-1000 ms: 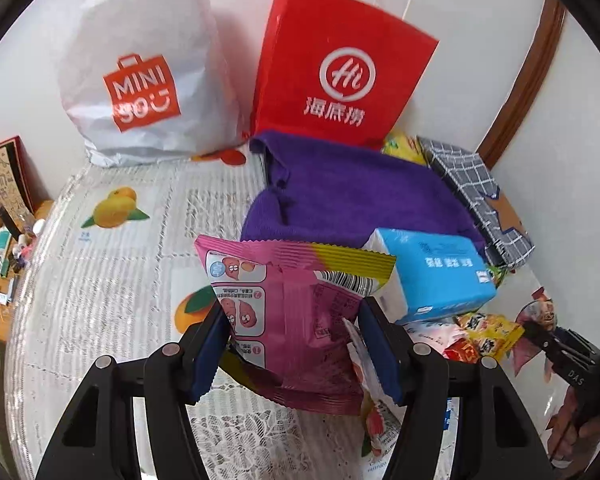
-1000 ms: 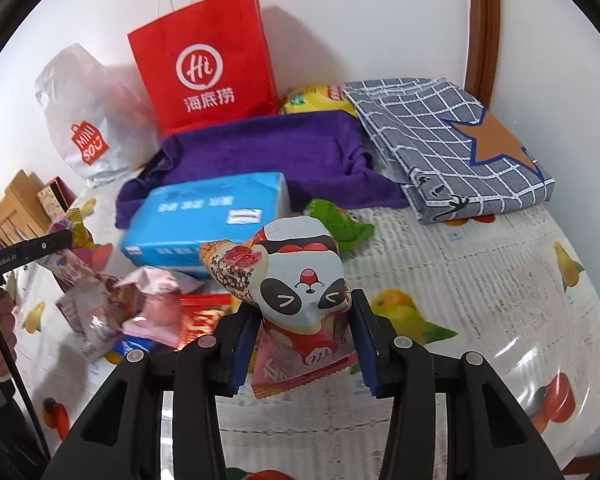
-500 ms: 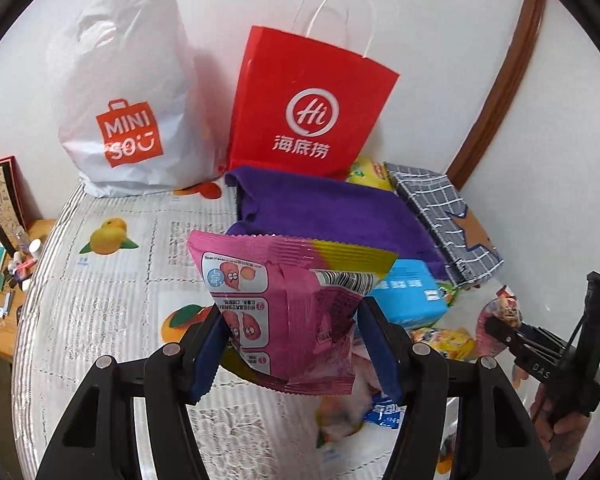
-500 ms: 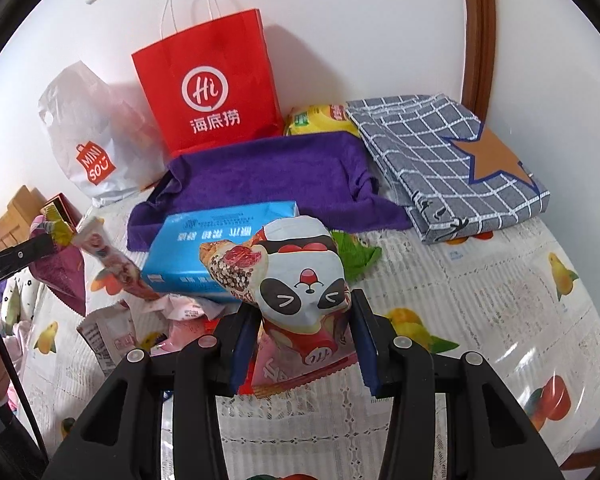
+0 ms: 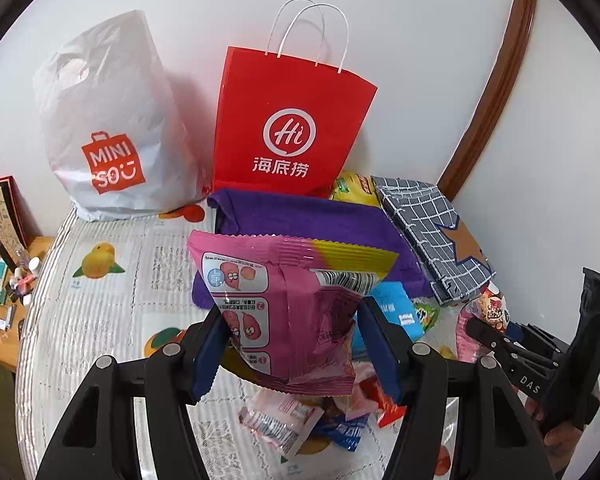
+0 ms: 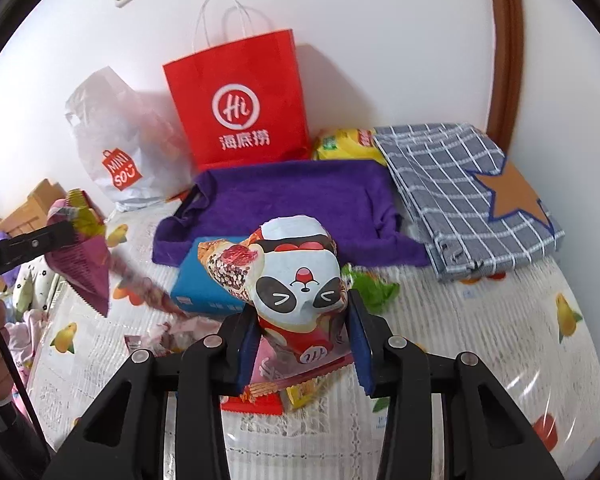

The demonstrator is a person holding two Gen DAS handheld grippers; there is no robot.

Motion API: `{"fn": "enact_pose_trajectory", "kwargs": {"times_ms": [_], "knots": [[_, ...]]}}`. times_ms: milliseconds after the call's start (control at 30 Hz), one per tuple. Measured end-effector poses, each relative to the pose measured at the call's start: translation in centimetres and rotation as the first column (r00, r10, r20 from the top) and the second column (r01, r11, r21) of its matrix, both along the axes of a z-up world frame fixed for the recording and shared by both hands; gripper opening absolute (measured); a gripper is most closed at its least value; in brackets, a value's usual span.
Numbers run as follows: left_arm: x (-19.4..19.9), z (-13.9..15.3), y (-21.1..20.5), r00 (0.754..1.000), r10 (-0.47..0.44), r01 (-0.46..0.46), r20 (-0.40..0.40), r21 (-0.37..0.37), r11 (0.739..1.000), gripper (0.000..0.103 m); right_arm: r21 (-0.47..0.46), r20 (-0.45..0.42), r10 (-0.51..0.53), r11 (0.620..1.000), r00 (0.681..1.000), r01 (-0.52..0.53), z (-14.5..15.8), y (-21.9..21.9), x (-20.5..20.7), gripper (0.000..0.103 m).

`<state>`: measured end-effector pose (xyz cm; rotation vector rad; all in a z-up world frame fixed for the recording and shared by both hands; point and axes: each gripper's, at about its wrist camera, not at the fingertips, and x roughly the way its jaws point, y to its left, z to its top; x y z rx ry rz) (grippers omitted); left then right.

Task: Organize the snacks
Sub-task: 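Carry the pink bag with the left tool while the right tool carries the panda packet to the purple towel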

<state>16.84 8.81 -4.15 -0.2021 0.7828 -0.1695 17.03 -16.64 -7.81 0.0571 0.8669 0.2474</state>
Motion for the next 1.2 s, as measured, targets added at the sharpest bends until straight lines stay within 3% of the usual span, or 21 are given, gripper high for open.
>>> {"fn": "enact_pose_trajectory", "kwargs": {"times_ms": [400, 767, 1200], "knots": [[3.5, 0.7, -0.3, 0.999, 0.029, -0.029, -0.020, -0.016, 0.999, 0.062, 0.018, 0.050, 0.052, 0.998, 0.997, -0.053, 0.9, -0.1, 3.6, 0.039], [9.4, 0.8, 0.2, 0.998, 0.053, -0.052, -0.035, 0.010, 0.999, 0.062, 0.016, 0.101, 0.053, 0.998, 0.994, -0.055, 1.4, 0.8, 10.7, 0.039], [16.3, -1.9, -0.7, 0.996, 0.034, -0.031, -0.086, 0.039, 0.999, 0.061, -0.023, 0.090, 0.087, 0.996, 0.992, -0.085, -0.2, 2.6, 18.5, 0.039]]}}
